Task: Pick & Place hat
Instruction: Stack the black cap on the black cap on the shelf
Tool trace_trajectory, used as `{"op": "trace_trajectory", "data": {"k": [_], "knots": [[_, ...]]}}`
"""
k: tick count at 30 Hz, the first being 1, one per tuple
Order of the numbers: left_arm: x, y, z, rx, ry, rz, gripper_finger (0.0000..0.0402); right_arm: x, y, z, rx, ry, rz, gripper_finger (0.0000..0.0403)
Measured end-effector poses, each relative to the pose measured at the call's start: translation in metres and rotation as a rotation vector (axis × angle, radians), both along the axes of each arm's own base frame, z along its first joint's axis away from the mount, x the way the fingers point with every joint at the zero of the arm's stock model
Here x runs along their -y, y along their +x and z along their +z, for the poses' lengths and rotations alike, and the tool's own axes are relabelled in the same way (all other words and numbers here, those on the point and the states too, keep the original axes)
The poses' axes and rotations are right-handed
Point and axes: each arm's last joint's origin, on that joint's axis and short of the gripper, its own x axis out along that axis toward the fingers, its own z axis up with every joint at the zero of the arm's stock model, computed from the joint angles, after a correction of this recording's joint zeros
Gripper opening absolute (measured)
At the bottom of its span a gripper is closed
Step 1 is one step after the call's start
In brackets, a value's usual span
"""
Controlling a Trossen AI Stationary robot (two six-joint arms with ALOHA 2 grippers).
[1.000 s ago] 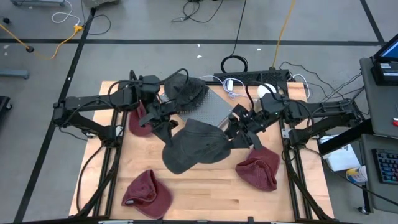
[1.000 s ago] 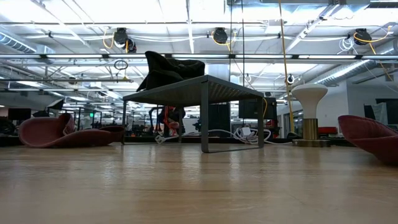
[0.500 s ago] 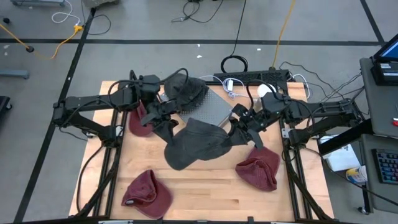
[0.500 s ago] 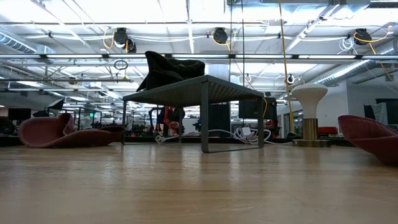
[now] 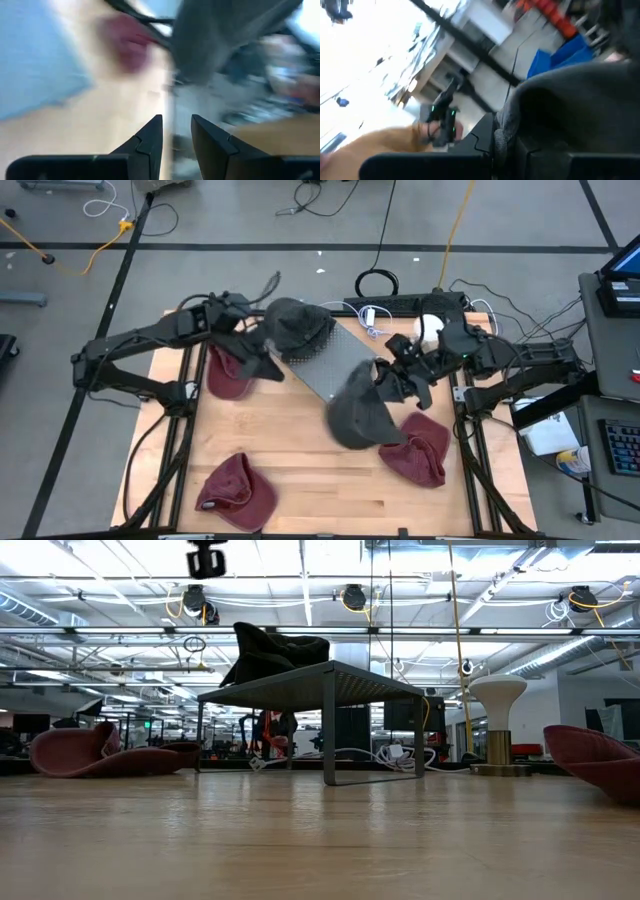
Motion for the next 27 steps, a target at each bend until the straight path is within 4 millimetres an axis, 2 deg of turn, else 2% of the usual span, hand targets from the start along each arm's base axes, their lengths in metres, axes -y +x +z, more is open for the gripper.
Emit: {"op": "trace_trajectory", "data": {"k": [3,9,13,20,27], "knots": [[0.000,-0.016,0.001,-0.070,0.134,0.148,0.0105,0.003,0.001,0.000,-0.001,0.012,-0.122,0.0016],[0.004,-0.038,0.016,-0.028,0.280,0.363,0.0106,0.004,0.005,0.001,0.019,0.033,-0.452,0.0016],[0.006,-0.051,0.025,-0.007,0.361,0.534,0.0106,0.008,0.010,0.006,0.098,0.025,-0.621,0.0016],[0.010,-0.067,0.038,0.091,0.378,0.574,0.0106,0.023,0.030,0.014,0.317,0.012,-0.746,0.0016],[0.014,-0.081,0.048,0.169,0.334,0.591,0.0106,0.052,0.060,0.000,0.365,0.089,-0.861,0.0016]]}}
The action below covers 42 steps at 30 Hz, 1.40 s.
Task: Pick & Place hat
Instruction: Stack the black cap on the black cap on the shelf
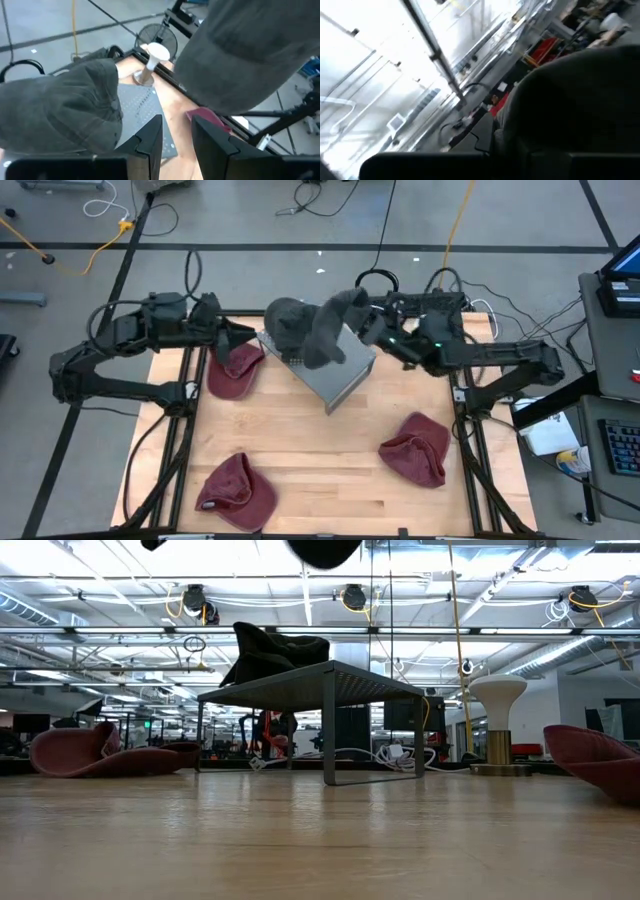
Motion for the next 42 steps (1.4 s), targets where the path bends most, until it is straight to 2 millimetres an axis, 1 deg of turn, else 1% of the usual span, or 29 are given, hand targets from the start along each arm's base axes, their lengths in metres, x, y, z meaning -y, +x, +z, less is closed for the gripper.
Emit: {"op": "trace_trajectory", "data": {"k": [6,11,17,23,27,30,34,38,42], "knots": [[0.002,-0.011,0.009,0.063,0.077,0.018,0.0106,0.024,0.026,-0.019,0.067,0.087,-0.048,0.0016],[0.003,-0.014,0.011,0.069,0.112,0.010,0.0106,0.045,0.045,-0.025,0.067,0.112,-0.090,0.0016],[0.003,-0.013,0.010,0.058,0.118,-0.001,0.0106,0.071,0.067,-0.014,0.097,0.087,-0.152,0.0016],[0.003,-0.013,0.010,0.062,0.109,0.004,0.0106,0.083,0.089,-0.001,0.076,0.066,-0.183,0.0016],[0.003,-0.015,0.010,0.073,0.082,0.019,0.0106,0.090,0.105,0.004,0.065,0.048,-0.220,0.0016],[0.003,-0.016,0.011,0.076,0.088,0.021,0.0106,0.100,0.114,0.004,0.076,0.034,-0.258,0.0016],[0.003,-0.017,0.011,0.078,0.094,0.016,0.0106,0.111,0.125,-0.010,0.047,0.054,-0.297,0.0016],[0.004,-0.019,0.012,0.078,0.099,0.014,0.0106,0.115,0.134,-0.025,-0.006,0.117,-0.270,0.0016],[0.004,-0.020,0.011,0.072,0.097,0.013,0.0106,0.116,0.138,-0.036,-0.104,0.163,-0.269,0.0016]]}}
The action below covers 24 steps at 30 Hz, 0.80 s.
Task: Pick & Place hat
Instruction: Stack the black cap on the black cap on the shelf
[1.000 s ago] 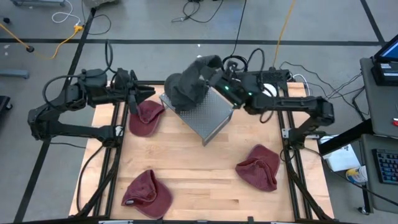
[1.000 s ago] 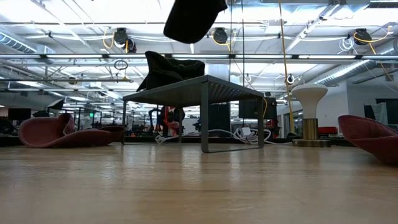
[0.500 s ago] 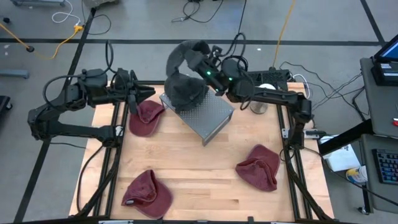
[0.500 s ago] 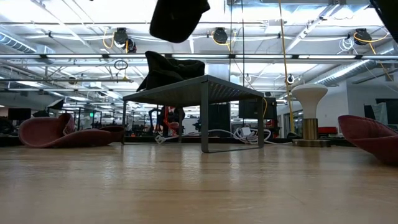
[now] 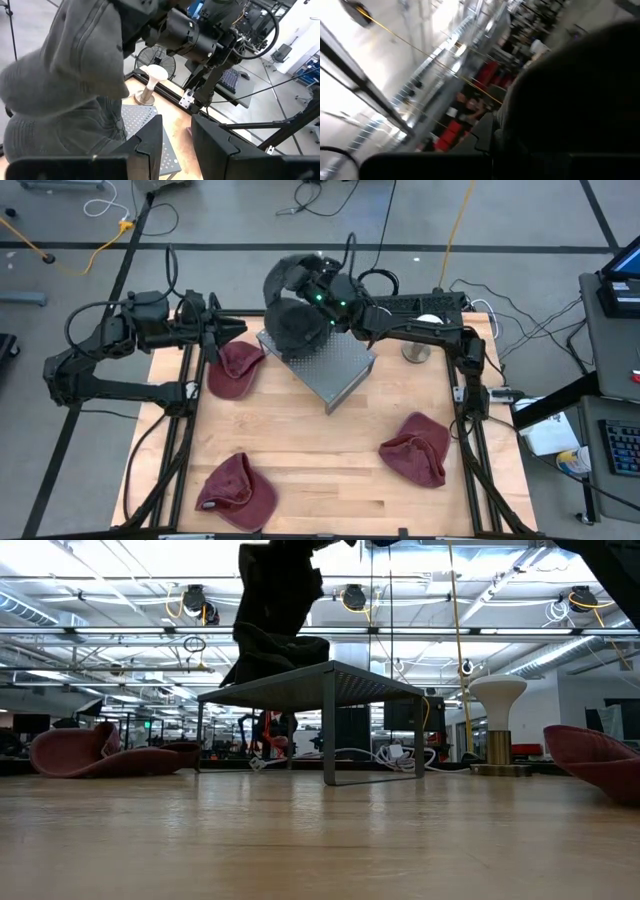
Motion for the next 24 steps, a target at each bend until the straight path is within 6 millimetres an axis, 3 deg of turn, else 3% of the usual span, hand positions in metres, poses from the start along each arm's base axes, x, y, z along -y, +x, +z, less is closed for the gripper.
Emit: {"op": "trace_trajectory", "data": {"k": [11,17,24], "knots": [[0.000,0.000,-0.002,-0.028,0.008,-0.004,0.0106,-0.001,0.003,-0.024,-0.217,0.095,0.011,0.0016],[0.000,0.000,-0.002,-0.029,0.011,-0.005,0.0106,-0.004,0.004,-0.025,-0.255,0.070,-0.016,0.0016],[0.000,0.000,-0.002,-0.031,0.016,-0.007,0.0106,-0.016,0.005,-0.043,-0.396,0.172,0.019,0.0016]]}}
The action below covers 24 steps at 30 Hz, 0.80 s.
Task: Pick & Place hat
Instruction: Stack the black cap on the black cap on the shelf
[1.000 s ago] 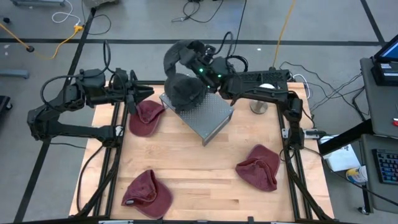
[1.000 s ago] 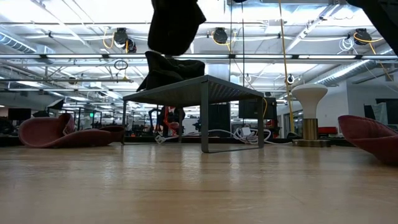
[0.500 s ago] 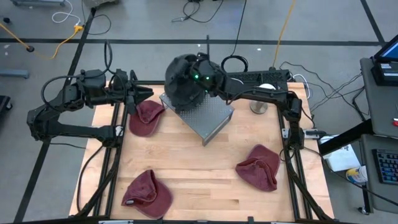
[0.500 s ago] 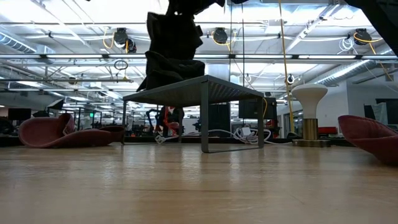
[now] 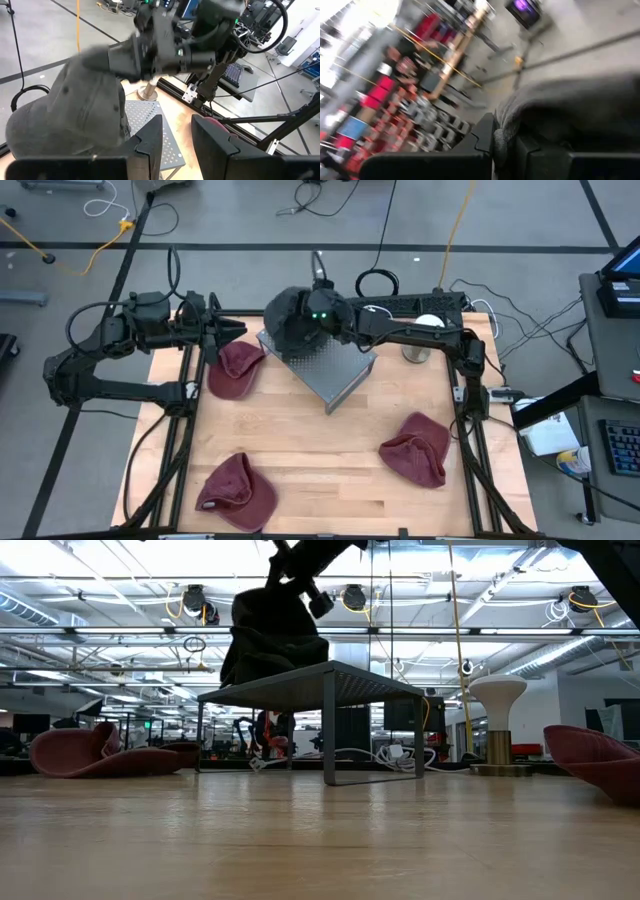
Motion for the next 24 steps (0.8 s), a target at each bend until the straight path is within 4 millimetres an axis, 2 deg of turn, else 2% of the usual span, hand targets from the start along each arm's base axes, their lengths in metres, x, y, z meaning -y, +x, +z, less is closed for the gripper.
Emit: {"op": "trace_trajectory", "data": {"k": [6,17,21,24], "knots": [[0.000,0.000,0.000,-0.002,0.006,-0.003,0.0106,-0.015,-0.002,-0.003,-0.104,-0.015,0.016,0.0016],[0.000,0.001,0.000,-0.007,0.019,-0.014,0.0106,-0.030,-0.021,0.000,-0.287,-0.027,-0.019,0.0016],[0.000,0.000,-0.001,-0.018,0.016,-0.014,0.0106,-0.031,-0.022,-0.005,-0.328,0.005,0.024,0.0016],[0.000,0.000,-0.003,-0.033,0.008,-0.012,0.0106,-0.029,-0.022,-0.016,-0.350,0.023,0.051,0.0017]]}}
